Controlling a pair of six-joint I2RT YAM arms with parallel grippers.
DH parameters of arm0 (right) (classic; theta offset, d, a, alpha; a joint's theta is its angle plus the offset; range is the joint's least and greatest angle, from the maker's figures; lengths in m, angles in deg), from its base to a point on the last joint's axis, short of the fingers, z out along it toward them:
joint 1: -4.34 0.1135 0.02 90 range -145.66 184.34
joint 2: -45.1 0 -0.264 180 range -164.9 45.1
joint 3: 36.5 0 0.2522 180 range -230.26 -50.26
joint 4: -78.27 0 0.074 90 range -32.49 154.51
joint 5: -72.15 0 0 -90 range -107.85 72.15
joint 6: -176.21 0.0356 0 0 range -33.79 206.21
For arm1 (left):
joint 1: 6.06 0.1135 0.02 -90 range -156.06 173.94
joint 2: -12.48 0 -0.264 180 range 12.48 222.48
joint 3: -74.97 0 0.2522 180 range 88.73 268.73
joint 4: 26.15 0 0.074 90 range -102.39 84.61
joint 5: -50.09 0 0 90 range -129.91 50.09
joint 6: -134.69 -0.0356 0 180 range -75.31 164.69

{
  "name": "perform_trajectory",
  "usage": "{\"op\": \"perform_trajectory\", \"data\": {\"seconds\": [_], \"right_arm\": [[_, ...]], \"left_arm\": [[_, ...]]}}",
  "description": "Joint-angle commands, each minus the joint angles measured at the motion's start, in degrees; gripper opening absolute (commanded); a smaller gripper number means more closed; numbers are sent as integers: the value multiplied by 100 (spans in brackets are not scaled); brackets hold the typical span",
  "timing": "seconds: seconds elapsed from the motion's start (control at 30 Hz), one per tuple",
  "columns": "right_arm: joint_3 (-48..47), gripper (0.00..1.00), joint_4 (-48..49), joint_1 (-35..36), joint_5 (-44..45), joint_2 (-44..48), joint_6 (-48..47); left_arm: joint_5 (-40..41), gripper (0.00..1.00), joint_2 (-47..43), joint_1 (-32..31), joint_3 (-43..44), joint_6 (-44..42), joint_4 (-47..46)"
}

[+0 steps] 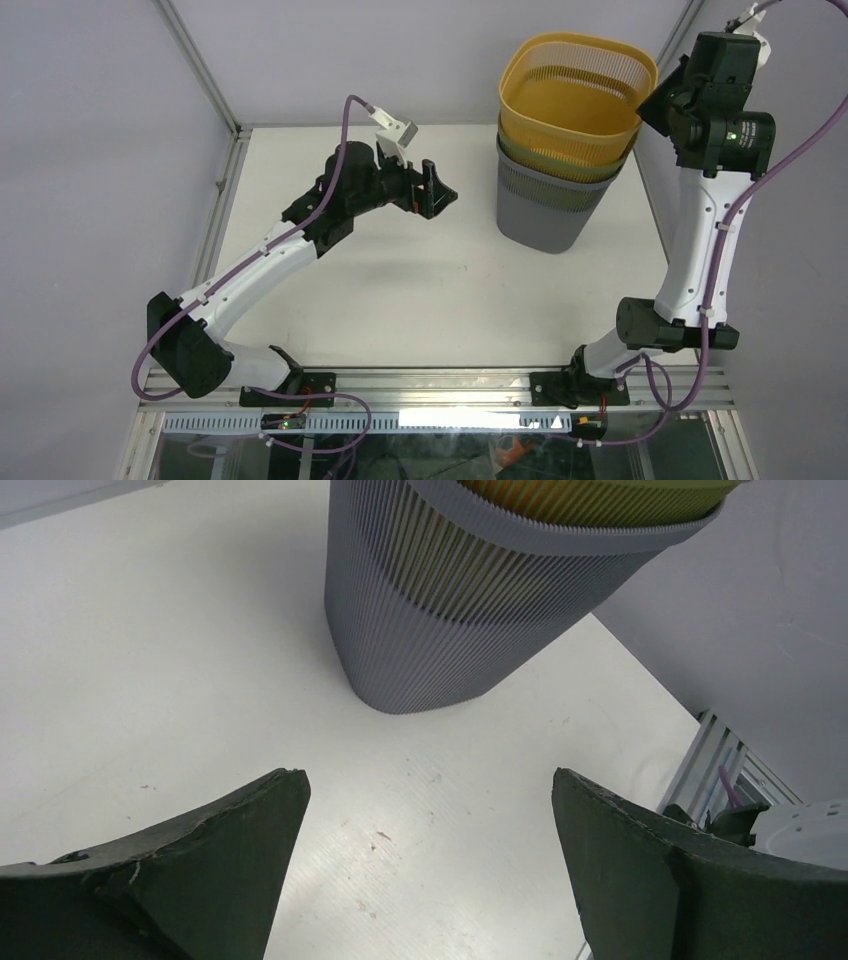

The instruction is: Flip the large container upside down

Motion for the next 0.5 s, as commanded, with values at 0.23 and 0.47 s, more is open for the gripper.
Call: {"op": "perform_trajectory", "data": {"seconds": [0.23, 0.47], "right_arm": [[-491, 0, 1822, 23, -672, 488, 57], [-606, 0, 2551, 27, -1024, 959, 265]], "left_arm": [[411, 99, -414, 9, 904, -91, 304], [659, 99, -433, 9, 1955, -72, 586]]}}
